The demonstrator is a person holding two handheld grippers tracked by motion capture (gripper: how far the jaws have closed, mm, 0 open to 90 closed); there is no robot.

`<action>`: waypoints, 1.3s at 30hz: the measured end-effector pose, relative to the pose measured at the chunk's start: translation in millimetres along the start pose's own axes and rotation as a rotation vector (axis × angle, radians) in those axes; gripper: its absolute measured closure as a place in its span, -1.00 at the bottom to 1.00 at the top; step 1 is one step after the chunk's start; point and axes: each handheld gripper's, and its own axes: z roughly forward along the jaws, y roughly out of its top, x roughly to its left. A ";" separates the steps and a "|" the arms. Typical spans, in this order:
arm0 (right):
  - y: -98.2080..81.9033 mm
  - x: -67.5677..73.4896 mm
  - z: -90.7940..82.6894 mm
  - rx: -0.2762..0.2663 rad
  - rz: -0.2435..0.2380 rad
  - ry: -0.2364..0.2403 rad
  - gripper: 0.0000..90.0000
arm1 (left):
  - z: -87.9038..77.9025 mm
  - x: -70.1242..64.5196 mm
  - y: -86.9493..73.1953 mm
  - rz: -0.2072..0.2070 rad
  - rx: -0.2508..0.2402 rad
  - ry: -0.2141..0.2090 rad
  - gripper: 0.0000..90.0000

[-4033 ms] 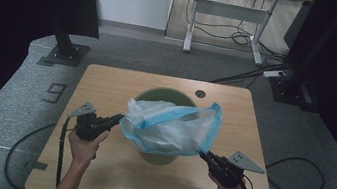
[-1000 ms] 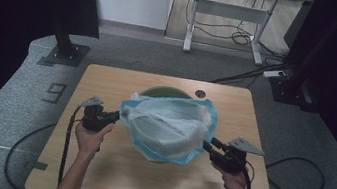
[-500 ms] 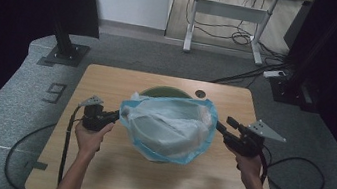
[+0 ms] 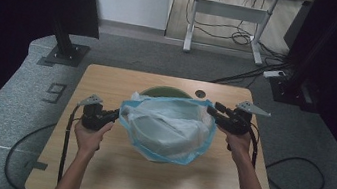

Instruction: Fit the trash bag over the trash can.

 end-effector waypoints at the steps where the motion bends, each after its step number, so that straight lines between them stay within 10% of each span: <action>1: -0.6 0.7 0.6 0.002 -0.003 0.004 0.49 | -0.3 0.0 0.2 0.001 -0.001 0.000 0.99; 5: -1.5 5.0 2.2 0.012 -0.051 0.000 0.95 | -2.3 -0.1 1.0 0.004 -0.009 0.002 0.99; 16: 15.7 10.2 0.6 -0.048 -0.132 -0.080 0.97 | -5.1 7.6 12.9 -0.003 -0.026 0.023 0.99; 39: -25.4 9.4 53.1 0.152 -0.065 -0.074 0.98 | 42.0 21.3 -1.4 -0.061 0.132 0.060 1.00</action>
